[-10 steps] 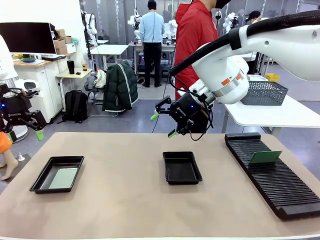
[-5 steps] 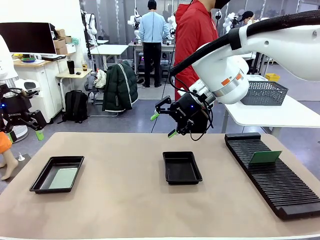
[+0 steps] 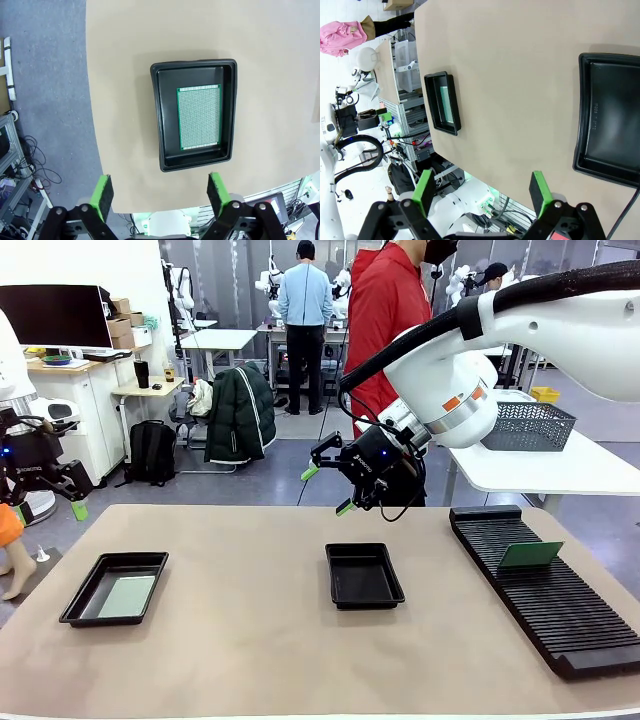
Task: Inspect and transfer BCBs to ESD trays.
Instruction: Pick up the Blank PCB from the PCB Rack and place it in the right ESD tray.
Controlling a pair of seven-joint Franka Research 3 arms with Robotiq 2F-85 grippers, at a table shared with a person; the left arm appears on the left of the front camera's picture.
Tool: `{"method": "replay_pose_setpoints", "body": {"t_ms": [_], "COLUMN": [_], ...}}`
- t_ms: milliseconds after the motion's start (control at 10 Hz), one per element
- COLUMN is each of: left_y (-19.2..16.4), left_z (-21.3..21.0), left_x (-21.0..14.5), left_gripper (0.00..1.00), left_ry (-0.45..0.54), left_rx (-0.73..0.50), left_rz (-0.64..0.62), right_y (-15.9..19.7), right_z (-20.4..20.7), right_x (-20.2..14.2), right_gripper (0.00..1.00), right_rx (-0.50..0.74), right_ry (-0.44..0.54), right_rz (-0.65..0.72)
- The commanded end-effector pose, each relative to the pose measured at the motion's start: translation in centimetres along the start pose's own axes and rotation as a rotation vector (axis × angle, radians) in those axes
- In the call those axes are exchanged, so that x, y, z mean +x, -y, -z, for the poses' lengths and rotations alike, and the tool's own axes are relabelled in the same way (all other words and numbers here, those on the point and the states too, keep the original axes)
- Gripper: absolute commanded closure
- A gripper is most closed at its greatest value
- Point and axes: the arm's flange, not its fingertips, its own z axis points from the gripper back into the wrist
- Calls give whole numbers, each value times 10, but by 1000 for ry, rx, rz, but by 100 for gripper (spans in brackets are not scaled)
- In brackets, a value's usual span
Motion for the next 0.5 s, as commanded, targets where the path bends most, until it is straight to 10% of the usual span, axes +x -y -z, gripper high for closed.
{"method": "replay_pose_setpoints", "body": {"t_ms": [0, 400], "left_y": [-2, -2], "left_z": [3, 3], "left_x": [0, 0], "left_gripper": [0, 0], "left_ry": [7, 7], "left_rx": [-3, -3], "left_rz": [4, 4], "right_y": [-1, 8], "right_z": [2, -60], "right_x": [1, -8], "right_gripper": [0, 0], "right_rx": [0, -31], "right_ry": [-2, -25], "right_rz": [4, -200]}}
